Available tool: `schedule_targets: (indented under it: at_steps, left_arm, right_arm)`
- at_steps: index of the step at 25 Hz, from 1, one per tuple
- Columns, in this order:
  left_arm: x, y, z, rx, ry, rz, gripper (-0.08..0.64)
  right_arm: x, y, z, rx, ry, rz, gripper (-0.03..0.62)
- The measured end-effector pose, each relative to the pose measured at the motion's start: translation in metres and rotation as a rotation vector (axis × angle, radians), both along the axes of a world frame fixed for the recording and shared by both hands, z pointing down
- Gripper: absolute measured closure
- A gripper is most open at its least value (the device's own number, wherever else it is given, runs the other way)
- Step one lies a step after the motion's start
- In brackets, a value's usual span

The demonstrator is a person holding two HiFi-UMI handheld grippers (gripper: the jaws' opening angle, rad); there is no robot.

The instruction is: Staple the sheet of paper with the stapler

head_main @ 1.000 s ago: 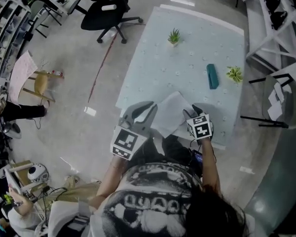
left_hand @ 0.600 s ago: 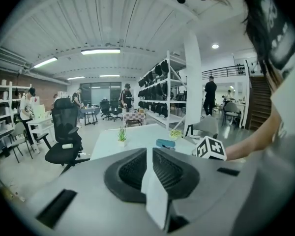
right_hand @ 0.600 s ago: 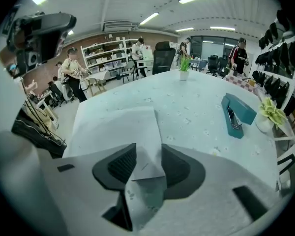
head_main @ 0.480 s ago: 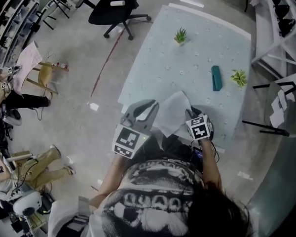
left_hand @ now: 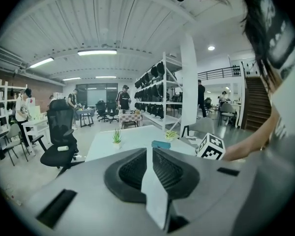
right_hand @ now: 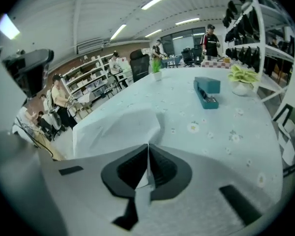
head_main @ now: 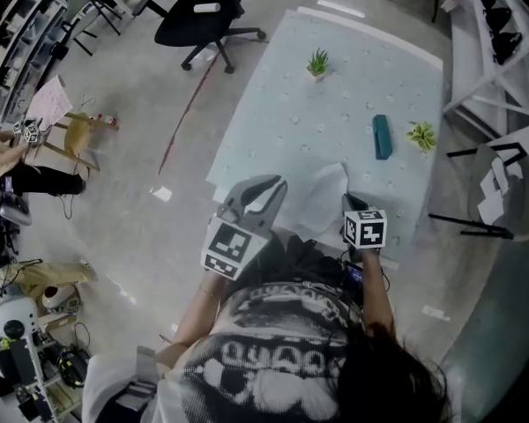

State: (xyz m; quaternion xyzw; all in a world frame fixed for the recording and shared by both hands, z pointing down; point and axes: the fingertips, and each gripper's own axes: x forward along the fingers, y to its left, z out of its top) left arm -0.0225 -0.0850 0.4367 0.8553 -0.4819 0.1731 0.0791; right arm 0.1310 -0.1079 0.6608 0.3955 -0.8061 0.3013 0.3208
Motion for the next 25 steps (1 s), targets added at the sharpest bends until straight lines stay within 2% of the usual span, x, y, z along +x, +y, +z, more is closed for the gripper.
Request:
schedule_targets:
  at_steps: [7,12,20,25]
  left_arm:
    - [0.036,-0.008,-0.004,0.022,0.016,0.091,0.526]
    - [0.057,-0.014,-0.006,0.029,0.02,0.136,0.526]
    - [0.071,-0.018,-0.008,0.03,0.011,0.174,0.526]
    - [0.071,-0.023,-0.009,0.032,0.008,0.171,0.526]
  right_arm:
    - [0.077,-0.013,-0.005,-0.038,-0.04,0.288,0.588]
    - [0.129,-0.022,-0.006,-0.048,-0.047,0.451,0.588]
    - [0.185,-0.041,0.001,-0.082,0.008,0.616,0.587]
    - [0.192,-0.057,0.002,-0.123,0.017,0.638,0.586]
